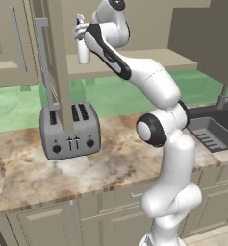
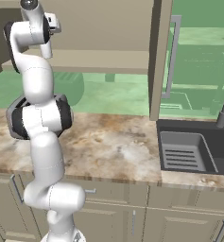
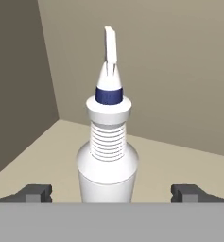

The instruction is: Move the cutting board and knife to the sink. Then move spray from the cabinet to the counter.

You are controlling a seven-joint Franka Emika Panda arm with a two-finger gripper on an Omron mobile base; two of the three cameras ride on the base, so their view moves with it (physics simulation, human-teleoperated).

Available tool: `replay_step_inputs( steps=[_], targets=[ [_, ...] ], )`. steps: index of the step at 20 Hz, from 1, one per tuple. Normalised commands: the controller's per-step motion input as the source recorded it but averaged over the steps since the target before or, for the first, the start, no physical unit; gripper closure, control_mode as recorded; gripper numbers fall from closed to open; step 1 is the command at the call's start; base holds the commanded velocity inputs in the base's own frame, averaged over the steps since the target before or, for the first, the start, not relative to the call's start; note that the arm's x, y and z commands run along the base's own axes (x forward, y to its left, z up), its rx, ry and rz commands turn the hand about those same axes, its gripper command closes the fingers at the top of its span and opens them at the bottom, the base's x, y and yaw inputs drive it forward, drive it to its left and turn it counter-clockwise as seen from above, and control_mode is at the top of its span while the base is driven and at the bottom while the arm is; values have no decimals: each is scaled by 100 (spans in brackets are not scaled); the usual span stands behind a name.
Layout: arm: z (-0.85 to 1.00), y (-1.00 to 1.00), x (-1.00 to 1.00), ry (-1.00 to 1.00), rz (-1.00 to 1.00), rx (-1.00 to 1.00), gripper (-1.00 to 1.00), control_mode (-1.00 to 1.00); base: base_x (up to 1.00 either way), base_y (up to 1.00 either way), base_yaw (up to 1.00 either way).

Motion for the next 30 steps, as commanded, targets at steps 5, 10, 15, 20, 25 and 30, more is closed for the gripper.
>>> replay_step_inputs(
  steps=[5,10,15,20,25,30],
  targets=[
    [0,1,11,0,0,0,-100,-100,0,0,0],
    [0,7,16,0,0,0,-100,-100,0,0,0],
    [0,8,18,0,0,0,-100,-100,0,0,0],
    [0,9,15,0,0,0,-100,-100,0,0,0],
    [0,10,10,1,0,0,-100,-100,0,0,0],
    [0,12,6,2,0,0,-100,-100,0,0,0]
  ],
)
